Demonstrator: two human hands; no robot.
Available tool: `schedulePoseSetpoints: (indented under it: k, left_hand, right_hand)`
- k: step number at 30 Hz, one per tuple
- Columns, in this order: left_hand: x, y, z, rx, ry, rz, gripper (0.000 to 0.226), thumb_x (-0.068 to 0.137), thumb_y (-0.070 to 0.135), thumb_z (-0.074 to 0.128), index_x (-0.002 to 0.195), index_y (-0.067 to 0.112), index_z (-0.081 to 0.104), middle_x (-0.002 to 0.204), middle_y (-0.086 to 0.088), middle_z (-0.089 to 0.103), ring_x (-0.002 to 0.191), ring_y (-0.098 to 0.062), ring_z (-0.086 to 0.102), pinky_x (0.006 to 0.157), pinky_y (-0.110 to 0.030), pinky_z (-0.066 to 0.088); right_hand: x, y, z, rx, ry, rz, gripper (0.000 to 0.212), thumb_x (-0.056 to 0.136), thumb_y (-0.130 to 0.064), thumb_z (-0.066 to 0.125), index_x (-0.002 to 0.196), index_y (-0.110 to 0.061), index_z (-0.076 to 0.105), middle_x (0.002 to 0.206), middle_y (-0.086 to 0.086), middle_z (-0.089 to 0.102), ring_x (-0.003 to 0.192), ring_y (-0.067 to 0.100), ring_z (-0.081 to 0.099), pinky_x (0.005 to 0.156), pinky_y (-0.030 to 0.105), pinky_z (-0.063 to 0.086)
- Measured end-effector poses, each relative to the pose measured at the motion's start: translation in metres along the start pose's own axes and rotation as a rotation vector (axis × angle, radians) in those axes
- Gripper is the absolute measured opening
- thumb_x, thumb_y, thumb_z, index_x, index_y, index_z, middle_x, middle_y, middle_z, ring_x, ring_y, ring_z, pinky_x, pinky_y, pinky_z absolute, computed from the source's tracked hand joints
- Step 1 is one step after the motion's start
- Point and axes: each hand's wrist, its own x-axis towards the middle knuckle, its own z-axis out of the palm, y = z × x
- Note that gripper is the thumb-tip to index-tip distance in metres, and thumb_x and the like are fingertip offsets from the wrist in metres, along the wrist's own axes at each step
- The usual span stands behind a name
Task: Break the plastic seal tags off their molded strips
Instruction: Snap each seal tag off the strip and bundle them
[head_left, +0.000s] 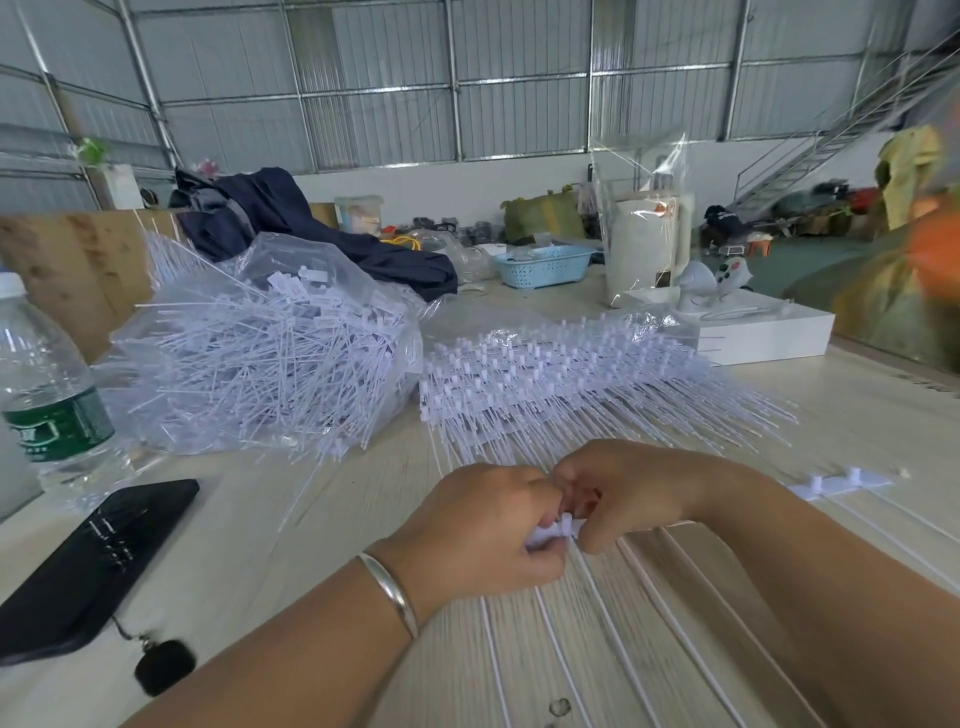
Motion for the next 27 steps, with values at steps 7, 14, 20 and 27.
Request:
schedulePoseSetpoints:
  k: [7,14,20,27]
  left_hand:
    - [-0.001,-0.003,-0.009,0.025,0.299,0.022,0.017,0.072,0.036,0.065,0.072,0.019,0.064,0.069,0.011,0.057,0.056,-0.008,0.048,0.048,-0.019,0.038]
    - [-0.004,-0.025,-0.008,-0.252,0.337,-0.378,0.031,0.078,0.057,0.057,0.085,0.028,0.065,0.085,0.011,0.061,0.08,-0.007,0.058,0.067,-0.03,0.05]
    - [-0.002,-0.035,-0.008,-0.901,0.375,-0.701,0.029,0.08,0.036,0.066,0.056,0.019,0.067,0.047,0.0,0.048,0.047,-0.013,0.041,0.051,-0.025,0.034]
    - [-0.001,-0.043,-0.009,-1.297,0.38,-0.752,0.018,0.088,0.019,0.063,0.075,0.005,0.062,0.053,-0.003,0.045,0.047,-0.015,0.035,0.052,-0.031,0.022]
  right_hand:
    - [-0.001,0.004,-0.005,0.14,0.146,-0.071,0.034,0.066,-0.007,0.072,0.053,-0.017,0.042,0.048,-0.012,0.03,0.047,0.005,0.028,0.047,0.018,0.021]
    - [0.0,0.009,-0.006,0.31,0.329,-0.088,0.009,0.068,-0.011,0.083,0.066,-0.013,0.075,0.056,-0.007,0.057,0.046,-0.002,0.043,0.049,0.01,0.031]
    - [0.0,0.012,-0.009,0.407,0.437,-0.075,0.015,0.066,-0.01,0.085,0.062,-0.02,0.075,0.048,-0.011,0.059,0.042,-0.002,0.049,0.047,0.007,0.035]
    - [0.002,0.007,-0.01,0.444,0.628,-0.131,0.021,0.07,-0.01,0.081,0.079,-0.028,0.076,0.074,-0.012,0.068,0.056,-0.003,0.047,0.058,0.013,0.034]
